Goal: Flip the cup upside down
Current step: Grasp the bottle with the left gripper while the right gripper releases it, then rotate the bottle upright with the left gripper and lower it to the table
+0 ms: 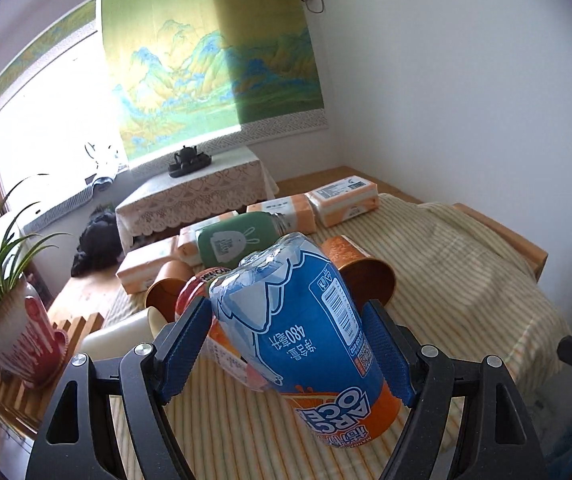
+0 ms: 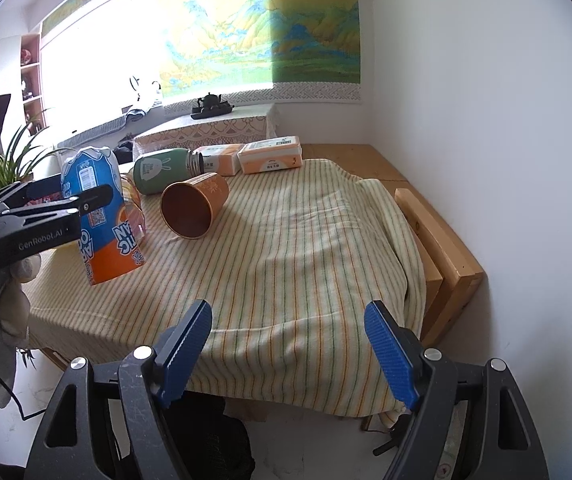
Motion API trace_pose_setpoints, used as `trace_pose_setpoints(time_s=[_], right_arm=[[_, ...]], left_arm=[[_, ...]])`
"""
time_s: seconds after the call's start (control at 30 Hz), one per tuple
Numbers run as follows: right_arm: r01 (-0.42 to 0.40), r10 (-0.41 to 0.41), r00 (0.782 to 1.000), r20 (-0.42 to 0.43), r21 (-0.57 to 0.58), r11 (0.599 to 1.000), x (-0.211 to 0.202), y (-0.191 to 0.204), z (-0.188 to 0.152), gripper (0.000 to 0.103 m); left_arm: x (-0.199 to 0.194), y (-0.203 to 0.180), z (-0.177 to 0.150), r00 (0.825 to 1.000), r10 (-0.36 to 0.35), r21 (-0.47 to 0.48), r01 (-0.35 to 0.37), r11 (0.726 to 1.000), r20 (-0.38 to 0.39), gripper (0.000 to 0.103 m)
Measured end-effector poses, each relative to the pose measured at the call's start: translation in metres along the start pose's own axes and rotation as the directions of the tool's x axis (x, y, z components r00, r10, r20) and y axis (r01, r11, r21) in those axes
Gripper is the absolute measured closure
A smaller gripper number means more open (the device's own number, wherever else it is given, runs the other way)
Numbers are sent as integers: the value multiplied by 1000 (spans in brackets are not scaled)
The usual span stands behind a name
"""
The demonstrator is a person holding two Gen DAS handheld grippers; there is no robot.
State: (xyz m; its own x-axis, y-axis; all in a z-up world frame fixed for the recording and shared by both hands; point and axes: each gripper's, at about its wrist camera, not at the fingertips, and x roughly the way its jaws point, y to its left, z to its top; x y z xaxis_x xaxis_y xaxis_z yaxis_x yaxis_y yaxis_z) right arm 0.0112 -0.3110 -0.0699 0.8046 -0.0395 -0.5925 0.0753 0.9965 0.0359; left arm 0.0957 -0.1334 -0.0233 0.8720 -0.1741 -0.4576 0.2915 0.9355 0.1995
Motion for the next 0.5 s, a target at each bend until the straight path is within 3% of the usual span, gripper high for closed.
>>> trace_pose_setpoints(time_s=[0.5], right_arm=[[8,-8,1000,-10,-12,1000,2,6,-2,28]], left_arm=[[-7,1,-16,999,-6,12,6,1000,43,23]])
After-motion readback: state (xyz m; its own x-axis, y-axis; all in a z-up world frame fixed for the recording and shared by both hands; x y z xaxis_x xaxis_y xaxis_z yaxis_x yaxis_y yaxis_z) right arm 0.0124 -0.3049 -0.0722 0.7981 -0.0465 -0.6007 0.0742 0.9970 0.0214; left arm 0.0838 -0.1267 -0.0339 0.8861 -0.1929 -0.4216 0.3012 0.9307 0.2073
